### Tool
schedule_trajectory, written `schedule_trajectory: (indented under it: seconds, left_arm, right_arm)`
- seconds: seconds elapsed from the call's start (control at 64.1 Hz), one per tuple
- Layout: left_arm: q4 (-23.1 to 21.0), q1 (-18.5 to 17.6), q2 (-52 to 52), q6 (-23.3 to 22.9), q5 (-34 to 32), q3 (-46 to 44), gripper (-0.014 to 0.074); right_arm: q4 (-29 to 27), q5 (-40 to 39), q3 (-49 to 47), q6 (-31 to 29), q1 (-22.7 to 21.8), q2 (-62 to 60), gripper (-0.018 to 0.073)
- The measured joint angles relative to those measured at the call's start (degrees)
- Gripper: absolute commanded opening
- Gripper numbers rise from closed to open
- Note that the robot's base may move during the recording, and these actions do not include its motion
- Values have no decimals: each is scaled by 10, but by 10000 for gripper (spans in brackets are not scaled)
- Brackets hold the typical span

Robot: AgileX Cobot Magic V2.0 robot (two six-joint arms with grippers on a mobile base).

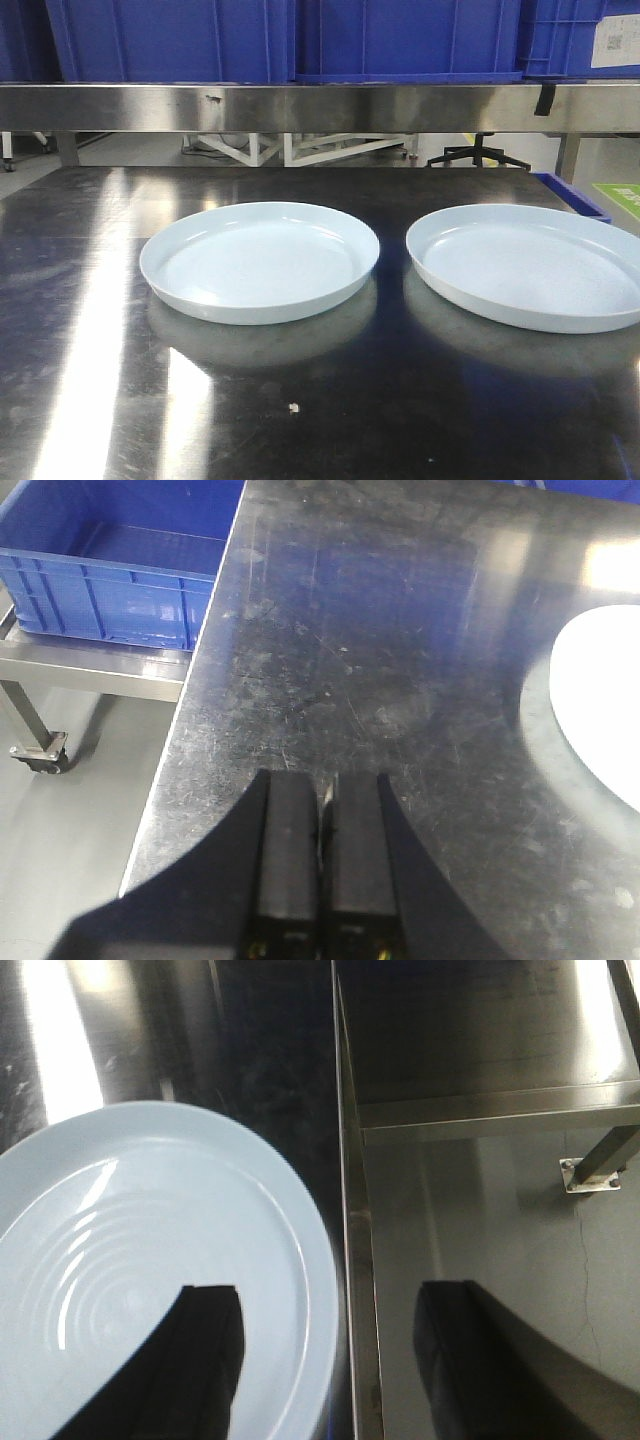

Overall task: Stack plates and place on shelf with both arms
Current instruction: 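Grip the second pale blue plate rim with the right gripper and lift, then lower the held plate onto the first plate with the right gripper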

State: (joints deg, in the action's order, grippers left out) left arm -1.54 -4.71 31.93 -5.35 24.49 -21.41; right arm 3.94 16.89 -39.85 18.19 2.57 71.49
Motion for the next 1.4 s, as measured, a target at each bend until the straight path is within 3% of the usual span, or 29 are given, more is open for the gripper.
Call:
schedule_trajectory:
  seconds: [0.561,0.686,0.811,0.873,1.092,1.404]
  left_arm:
    - [0,0,0,0,0,0,85]
    - [0,0,0,0,0,0,85]
    - [0,0,0,0,0,0,85]
    - [0,0,0,0,0,0,85]
    - [0,0,0,0,0,0,85]
    - [0,0,0,0,0,0,85]
  right_arm:
    - [3,5,-53,0,0,158,470]
    - [3,5,-53,0,0,167,303]
    - [7,5,-54,0,0,168,9]
    - [14,5,-60,1,0,168,44]
    - [55,65,-124,1,0,161,23]
    - [63,121,-229,1,25,113,23]
